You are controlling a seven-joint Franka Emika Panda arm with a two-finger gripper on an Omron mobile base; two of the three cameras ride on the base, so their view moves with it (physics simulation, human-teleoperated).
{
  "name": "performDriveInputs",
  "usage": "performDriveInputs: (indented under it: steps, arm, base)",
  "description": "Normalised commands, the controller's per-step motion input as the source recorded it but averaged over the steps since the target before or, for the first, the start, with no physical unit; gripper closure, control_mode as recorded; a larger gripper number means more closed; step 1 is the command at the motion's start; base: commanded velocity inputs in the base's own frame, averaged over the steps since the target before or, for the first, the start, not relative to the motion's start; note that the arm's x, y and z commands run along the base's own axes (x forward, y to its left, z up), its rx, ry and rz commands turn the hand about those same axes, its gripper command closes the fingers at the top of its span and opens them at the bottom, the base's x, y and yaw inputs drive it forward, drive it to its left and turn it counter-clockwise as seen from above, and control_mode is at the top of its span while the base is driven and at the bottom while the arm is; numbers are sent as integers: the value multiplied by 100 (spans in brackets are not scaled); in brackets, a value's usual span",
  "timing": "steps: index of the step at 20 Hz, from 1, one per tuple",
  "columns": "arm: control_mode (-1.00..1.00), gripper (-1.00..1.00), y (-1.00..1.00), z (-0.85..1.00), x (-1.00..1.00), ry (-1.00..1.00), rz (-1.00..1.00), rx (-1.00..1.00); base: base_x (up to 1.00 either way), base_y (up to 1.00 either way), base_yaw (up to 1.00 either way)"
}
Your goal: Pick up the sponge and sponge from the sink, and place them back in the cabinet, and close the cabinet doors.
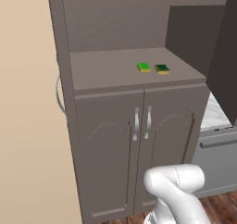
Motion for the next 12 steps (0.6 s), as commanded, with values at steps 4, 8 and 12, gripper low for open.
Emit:
performDriveInputs:
  steps: [4,8,12]
  arm:
    - [-100,-100,62,0,0,0,0,0]
    - [-100,-100,50,0,0,-1,0,0]
    - [-100,-100,36,0,0,-4,0,0]
  base:
    - [0,0,0]
    - [0,0,0]
    - [0,0,0]
